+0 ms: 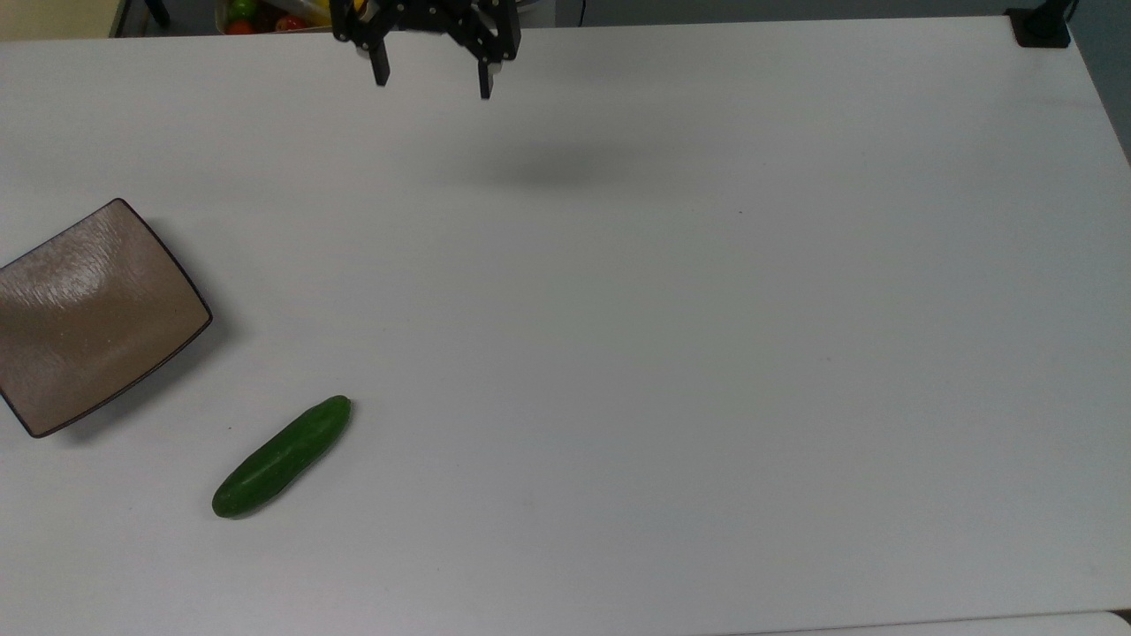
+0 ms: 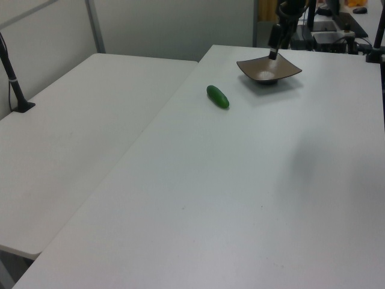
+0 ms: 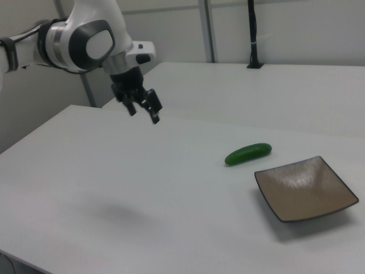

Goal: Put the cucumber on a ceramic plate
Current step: 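Move the open gripper toward the green cucumber on the table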

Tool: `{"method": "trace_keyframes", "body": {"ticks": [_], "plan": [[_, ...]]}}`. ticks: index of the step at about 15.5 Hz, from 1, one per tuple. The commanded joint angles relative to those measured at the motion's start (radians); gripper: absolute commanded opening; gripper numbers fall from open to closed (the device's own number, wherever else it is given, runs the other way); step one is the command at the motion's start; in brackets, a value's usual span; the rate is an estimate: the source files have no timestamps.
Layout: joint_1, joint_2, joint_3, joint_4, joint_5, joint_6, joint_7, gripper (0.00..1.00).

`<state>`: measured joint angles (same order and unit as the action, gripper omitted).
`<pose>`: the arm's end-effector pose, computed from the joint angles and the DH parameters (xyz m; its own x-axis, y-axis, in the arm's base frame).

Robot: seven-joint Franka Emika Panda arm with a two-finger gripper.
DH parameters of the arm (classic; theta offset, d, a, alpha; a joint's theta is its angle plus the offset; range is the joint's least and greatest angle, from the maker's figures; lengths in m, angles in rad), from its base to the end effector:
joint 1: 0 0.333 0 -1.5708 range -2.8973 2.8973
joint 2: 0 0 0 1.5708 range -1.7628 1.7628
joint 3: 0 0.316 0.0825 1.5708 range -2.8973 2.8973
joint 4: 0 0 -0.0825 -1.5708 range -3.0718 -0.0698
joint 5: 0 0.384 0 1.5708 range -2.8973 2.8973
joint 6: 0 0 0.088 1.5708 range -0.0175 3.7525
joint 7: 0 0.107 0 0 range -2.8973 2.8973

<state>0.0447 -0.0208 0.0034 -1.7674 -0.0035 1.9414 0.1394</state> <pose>0.5748 0.0275 0.5768 0.9772 -0.0908 0.1922 -0.0879 -0.9959 -0.0234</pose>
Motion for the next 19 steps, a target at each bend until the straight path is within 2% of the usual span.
{"method": "trace_keyframes", "body": {"ticks": [1,4,7,10,13,15,19], "plan": [[0.001,0.067,-0.014,0.037,-0.009,0.151,0.149,1.0],[-0.032,0.122,-0.016,0.058,-0.015,0.299,0.189,1.0],[-0.098,0.229,-0.007,0.153,-0.036,0.382,0.253,1.0],[-0.132,0.349,-0.006,0.226,-0.12,0.51,0.366,1.0],[-0.177,0.444,0.0,0.233,-0.275,0.64,0.486,1.0],[-0.183,0.516,0.001,0.282,-0.326,0.711,0.558,1.0],[-0.19,0.65,0.004,0.405,-0.398,0.711,0.678,1.0]]}}
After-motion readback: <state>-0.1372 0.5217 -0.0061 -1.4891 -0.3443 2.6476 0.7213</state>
